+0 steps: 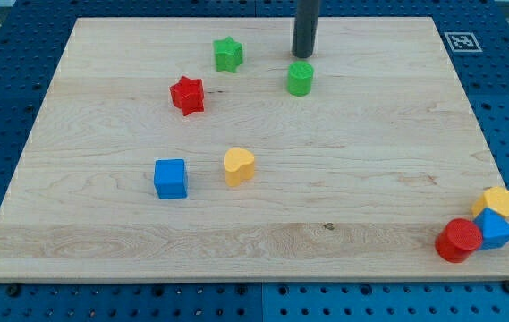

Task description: Push the green circle towards the yellow hexagon

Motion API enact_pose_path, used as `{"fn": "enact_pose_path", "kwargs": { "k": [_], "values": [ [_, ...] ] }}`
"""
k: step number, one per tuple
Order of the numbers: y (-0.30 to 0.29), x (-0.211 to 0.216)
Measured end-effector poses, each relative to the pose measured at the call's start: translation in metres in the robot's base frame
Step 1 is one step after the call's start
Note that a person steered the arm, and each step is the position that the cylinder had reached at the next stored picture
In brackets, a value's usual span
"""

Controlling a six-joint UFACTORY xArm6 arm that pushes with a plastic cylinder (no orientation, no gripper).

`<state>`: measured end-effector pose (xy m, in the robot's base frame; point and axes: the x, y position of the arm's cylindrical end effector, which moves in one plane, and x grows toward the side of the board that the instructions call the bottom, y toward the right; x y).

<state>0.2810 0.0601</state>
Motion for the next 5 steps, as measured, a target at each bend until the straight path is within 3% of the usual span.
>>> {"fn": "enact_pose_path", "kwargs": {
  "k": [5],
  "values": [
    [-0.009,0.054]
  ]
}}
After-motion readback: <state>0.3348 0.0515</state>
